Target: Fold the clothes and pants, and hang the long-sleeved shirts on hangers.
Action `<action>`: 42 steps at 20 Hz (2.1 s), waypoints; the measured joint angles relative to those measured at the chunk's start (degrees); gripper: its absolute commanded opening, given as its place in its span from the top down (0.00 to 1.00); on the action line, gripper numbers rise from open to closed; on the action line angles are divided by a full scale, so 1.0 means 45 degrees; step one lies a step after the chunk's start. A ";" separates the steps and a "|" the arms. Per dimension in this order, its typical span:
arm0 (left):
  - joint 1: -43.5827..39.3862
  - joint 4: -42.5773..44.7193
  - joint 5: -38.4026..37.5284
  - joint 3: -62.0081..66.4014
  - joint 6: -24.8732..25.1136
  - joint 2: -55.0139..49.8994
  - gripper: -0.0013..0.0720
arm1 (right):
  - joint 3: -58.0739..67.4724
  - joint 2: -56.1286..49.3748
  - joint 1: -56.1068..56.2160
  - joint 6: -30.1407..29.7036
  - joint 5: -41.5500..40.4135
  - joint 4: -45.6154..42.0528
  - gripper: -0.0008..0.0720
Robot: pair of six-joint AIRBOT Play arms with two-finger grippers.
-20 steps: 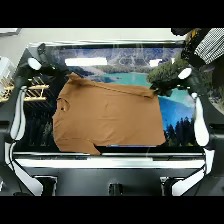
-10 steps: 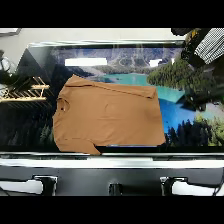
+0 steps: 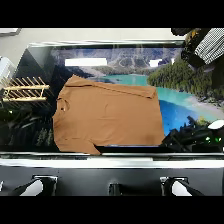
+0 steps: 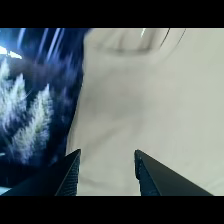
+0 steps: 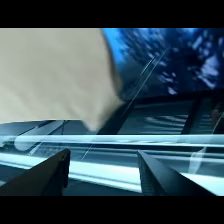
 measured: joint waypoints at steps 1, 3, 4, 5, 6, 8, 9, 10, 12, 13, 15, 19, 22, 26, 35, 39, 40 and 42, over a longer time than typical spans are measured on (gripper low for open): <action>0.0010 0.0019 0.0112 -0.0461 0.0063 0.0267 0.45 | -0.0418 0.0083 0.0000 -0.0165 -0.0389 0.0185 0.33; 0.0029 0.0005 0.0238 -0.1146 0.0476 0.0758 0.45 | -0.1001 0.0194 -0.0010 -0.0486 -0.1117 0.0627 0.33; 0.0039 0.0019 0.0291 -0.1384 0.0763 0.0967 0.45 | -0.1180 0.0228 -0.0010 -0.0617 -0.1443 0.0840 0.33; 0.0068 0.0005 0.0350 -0.1535 0.1020 0.1151 0.45 | -0.1307 0.0257 -0.0010 -0.0733 -0.1749 0.0976 0.34; 0.0117 0.0010 0.0393 -0.1661 0.1248 0.1297 0.45 | -0.1384 0.0272 -0.0010 -0.0782 -0.1919 0.1132 0.34; 0.0257 0.0015 0.0452 -0.1807 0.1583 0.1496 0.45 | -0.1491 0.0287 -0.0010 -0.0879 -0.2302 0.1428 0.38; 0.0325 0.0010 0.0452 -0.1855 0.1715 0.1559 0.45 | -0.1520 0.0272 -0.0010 -0.0933 -0.2540 0.1530 0.48; 0.0408 0.0010 0.0466 -0.1880 0.1846 0.1608 0.45 | -0.1549 0.0223 -0.0010 -0.1001 -0.2778 0.1603 0.52; 0.0563 0.0015 0.0481 -0.1943 0.2093 0.1666 0.45 | -0.1574 0.0083 -0.0015 -0.1180 -0.3045 0.1894 0.52; 0.0631 0.0010 0.0491 -0.1996 0.2234 0.1676 0.45 | -0.1579 -0.0010 -0.0015 -0.1297 -0.3113 0.2069 0.55; 0.0748 -0.0010 0.0500 -0.2273 0.2477 0.1700 0.45 | -0.1598 -0.0170 -0.0015 -0.1520 -0.3269 0.2225 0.93; 0.0874 -0.0053 0.0641 -0.3570 0.2900 0.1700 0.45 | -0.1617 -0.0291 -0.0015 -0.2098 -0.3177 0.2312 0.94; 0.0908 -0.0068 0.0889 -0.4726 0.3225 0.1705 0.45 | -0.1622 -0.0311 -0.0015 -0.2293 -0.2798 0.2448 0.94; 0.0923 -0.0209 0.1666 -0.5731 0.3541 0.1656 0.44 | -0.1622 -0.0311 -0.0015 -0.2467 -0.2429 0.2788 0.94; 0.0928 -0.2497 0.2540 -0.6135 0.5362 -0.0097 0.29 | -0.1622 -0.0311 -0.0015 -0.2943 -0.1530 0.3385 0.94; 0.0894 -0.2788 0.2783 -0.6159 0.5586 -0.0534 0.49 | -0.1622 -0.0311 -0.0015 -0.3036 -0.1370 0.3419 0.94; 0.0865 -0.2744 0.2861 -0.6164 0.5620 -0.0588 0.49 | -0.1622 -0.0311 -0.0015 -0.3070 -0.1341 0.3429 0.94; 0.0772 -0.2739 0.2968 -0.6178 0.5659 -0.0646 0.80 | -0.1622 -0.0311 -0.0015 -0.3128 -0.1292 0.3512 0.94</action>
